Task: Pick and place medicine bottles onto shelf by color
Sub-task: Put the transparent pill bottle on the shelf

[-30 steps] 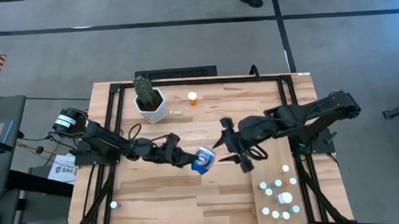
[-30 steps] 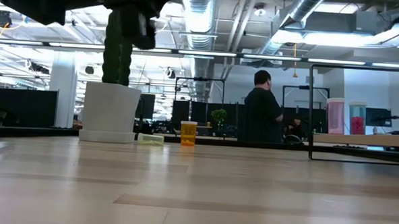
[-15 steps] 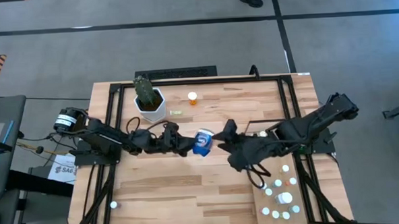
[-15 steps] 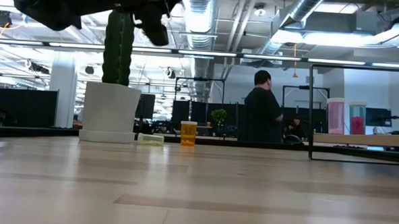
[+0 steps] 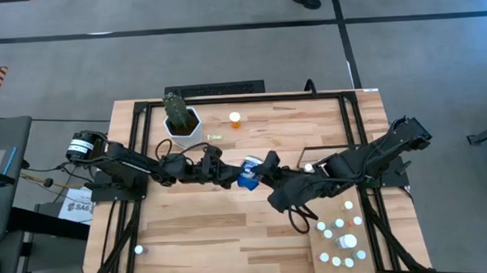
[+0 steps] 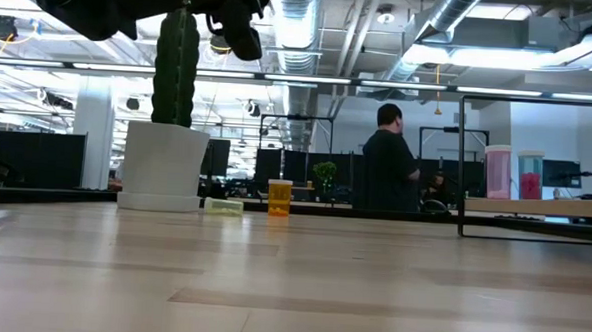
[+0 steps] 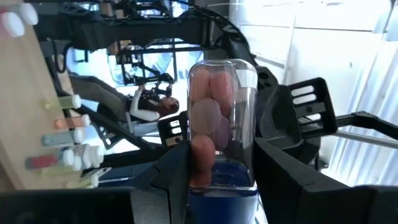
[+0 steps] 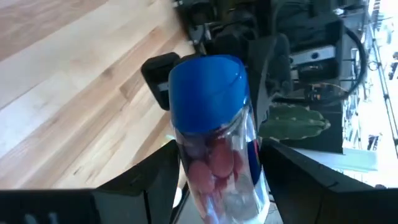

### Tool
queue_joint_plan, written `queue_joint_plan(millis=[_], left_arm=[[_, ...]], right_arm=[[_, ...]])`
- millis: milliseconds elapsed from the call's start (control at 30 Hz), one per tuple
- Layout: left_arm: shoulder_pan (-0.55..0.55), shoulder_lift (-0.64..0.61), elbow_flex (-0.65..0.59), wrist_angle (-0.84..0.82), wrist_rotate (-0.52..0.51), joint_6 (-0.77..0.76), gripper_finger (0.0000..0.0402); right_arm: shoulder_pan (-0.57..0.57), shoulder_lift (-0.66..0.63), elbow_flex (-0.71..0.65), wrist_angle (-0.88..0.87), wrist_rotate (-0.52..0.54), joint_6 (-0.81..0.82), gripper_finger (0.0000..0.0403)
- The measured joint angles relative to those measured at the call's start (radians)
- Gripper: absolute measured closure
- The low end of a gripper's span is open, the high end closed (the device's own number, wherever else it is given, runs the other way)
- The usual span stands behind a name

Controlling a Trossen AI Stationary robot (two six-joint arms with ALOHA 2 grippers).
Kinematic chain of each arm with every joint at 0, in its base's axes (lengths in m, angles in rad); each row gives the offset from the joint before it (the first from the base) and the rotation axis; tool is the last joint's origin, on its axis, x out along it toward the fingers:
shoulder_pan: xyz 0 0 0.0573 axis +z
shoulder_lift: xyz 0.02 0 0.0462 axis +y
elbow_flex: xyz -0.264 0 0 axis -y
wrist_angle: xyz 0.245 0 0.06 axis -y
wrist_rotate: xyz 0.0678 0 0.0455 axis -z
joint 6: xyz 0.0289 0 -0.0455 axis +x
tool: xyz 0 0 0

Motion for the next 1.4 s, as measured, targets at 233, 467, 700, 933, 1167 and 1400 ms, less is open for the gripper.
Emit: queue_joint_plan(millis=[233,467,700,933,1167,1400], left_arm=[[0.0,0.0,0.0,-0.006,0.014,-0.001,0.0269],[0.0,0.0,0.0,-0.005,0.018,-0.002,0.0269],[0.037,0.0,0.008,-0.003,0.086,0.155,0.0252],[0.085,-0.001,0.003,0.008,0.141,0.46,0.0187],[0.113,-0.001,0.002,-0.057,0.238,1.07,0.0165],[0.075,0.0,0.005,-0.178,0.078,1.606,0.0165]], right_arm=[[0.002,0.021,-0.001,0.006,0.041,0.023,0.0202],[0.01,0.021,-0.001,-0.012,0.049,0.046,0.0295],[0.039,0.0,-0.004,-0.037,0.064,0.117,0.0293],[0.04,-0.049,-0.001,-0.122,0.086,0.321,0.0269],[0.005,-0.102,0.0,-0.269,0.035,0.765,0.0265],[-0.048,-0.147,-0.002,-0.349,-0.231,1.153,0.0253]])
